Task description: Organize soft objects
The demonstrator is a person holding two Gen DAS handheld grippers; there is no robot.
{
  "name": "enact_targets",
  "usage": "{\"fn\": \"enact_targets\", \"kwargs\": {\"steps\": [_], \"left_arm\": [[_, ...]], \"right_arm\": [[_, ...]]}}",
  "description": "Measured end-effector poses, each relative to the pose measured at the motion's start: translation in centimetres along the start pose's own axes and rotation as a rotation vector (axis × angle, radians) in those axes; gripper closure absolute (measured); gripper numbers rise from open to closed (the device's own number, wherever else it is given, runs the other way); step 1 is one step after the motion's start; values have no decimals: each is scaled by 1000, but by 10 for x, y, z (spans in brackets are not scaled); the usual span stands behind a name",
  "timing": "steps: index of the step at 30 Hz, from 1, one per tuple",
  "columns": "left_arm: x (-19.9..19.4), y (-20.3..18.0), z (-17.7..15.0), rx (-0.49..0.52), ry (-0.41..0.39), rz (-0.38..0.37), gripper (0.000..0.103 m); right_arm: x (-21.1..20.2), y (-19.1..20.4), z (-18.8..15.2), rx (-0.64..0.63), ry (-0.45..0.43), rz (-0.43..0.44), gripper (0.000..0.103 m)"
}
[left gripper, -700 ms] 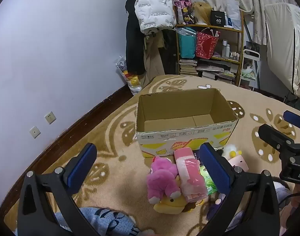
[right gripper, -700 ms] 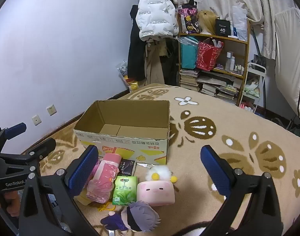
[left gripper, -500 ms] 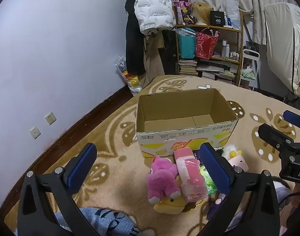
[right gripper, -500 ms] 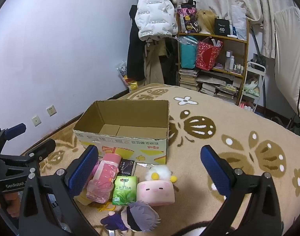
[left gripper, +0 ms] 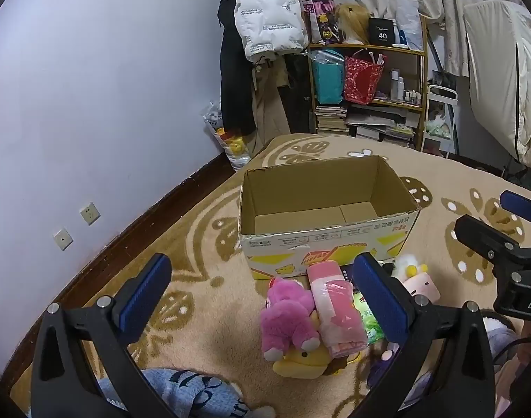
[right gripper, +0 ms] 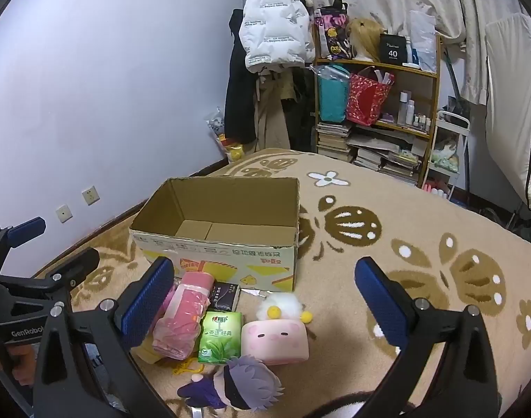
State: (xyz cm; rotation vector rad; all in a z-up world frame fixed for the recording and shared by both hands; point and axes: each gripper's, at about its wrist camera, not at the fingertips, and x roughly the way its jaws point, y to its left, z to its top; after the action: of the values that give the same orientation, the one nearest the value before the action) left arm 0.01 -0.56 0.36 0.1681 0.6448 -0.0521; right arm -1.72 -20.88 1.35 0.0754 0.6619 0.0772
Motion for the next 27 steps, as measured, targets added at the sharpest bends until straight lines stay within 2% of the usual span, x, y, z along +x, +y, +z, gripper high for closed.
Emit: {"fn": "enact_targets", "kwargs": {"steps": [27], "left_arm": [[2,3,-6,9,2,6,0]], "right_arm": [[1,0,-1,-2,2,-1,0]]}}
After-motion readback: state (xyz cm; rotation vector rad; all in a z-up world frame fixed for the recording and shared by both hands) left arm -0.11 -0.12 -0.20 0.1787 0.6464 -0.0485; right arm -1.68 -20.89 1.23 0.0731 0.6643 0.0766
